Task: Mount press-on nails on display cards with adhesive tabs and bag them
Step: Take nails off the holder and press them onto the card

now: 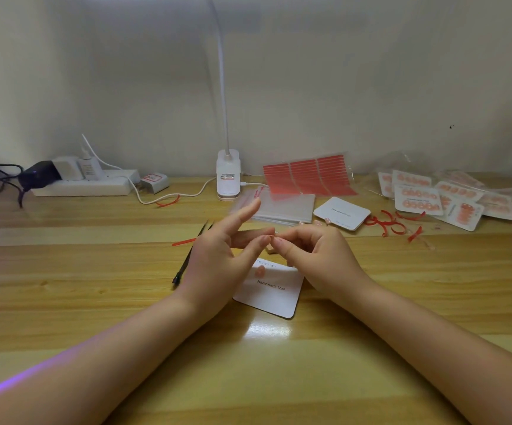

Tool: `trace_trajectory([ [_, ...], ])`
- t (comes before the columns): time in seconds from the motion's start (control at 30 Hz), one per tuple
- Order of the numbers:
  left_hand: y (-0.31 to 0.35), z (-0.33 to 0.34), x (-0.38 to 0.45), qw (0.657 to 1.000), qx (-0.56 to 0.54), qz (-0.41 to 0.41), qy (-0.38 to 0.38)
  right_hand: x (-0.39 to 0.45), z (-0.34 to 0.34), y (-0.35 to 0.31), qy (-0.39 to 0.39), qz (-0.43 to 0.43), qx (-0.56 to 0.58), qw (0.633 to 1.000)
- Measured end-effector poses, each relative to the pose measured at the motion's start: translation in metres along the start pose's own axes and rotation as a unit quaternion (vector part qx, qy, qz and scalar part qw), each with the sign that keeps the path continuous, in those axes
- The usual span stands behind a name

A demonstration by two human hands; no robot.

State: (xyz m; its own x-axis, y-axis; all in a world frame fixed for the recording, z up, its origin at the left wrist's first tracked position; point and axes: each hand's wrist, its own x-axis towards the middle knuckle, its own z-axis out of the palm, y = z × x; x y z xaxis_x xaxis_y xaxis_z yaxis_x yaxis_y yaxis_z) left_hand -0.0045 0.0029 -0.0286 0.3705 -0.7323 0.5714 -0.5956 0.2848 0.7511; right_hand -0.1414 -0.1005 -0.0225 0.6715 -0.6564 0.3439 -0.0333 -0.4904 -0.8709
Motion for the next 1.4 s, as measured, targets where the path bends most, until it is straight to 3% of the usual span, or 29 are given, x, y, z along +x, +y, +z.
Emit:
trace_trajectory([
  [0.17, -0.002, 0.001, 0.001, 0.999, -0.037, -0.002, -0.001, 0.0, -0.002, -0.002, 0.019, 0.008, -0.036, 0.999],
  [0.27, -0.006, 0.0, 0.002, 0.999, -0.041, -0.01, 0.012, 0.003, -0.007, -0.007, 0.008, 0.005, -0.138, 0.99],
  [0.37, -0.01, -0.001, 0.004, 0.999, -0.027, -0.019, 0.029, 0.007, -0.016, -0.016, -0.061, 0.028, -0.299, 0.952],
  [0.5, -0.012, -0.001, 0.005, 0.998, -0.007, -0.037, 0.046, 0.006, -0.02, -0.026, -0.2, 0.07, -0.426, 0.88],
  [0.57, -0.013, -0.001, 0.005, 0.998, 0.001, -0.046, 0.049, 0.004, -0.017, -0.027, -0.218, 0.06, -0.451, 0.863],
  [0.83, -0.017, 0.0, 0.005, 0.996, 0.043, -0.07, 0.021, 0.009, -0.019, -0.023, -0.217, 0.094, -0.384, 0.893],
  [1.13, -0.01, -0.002, 0.006, 0.988, -0.089, -0.126, -0.008, 0.007, -0.015, -0.022, -0.174, 0.052, -0.331, 0.926],
  [1.4, -0.012, -0.002, 0.01, 0.968, -0.167, -0.185, 0.007, 0.007, -0.01, -0.013, -0.183, 0.084, -0.381, 0.902],
])
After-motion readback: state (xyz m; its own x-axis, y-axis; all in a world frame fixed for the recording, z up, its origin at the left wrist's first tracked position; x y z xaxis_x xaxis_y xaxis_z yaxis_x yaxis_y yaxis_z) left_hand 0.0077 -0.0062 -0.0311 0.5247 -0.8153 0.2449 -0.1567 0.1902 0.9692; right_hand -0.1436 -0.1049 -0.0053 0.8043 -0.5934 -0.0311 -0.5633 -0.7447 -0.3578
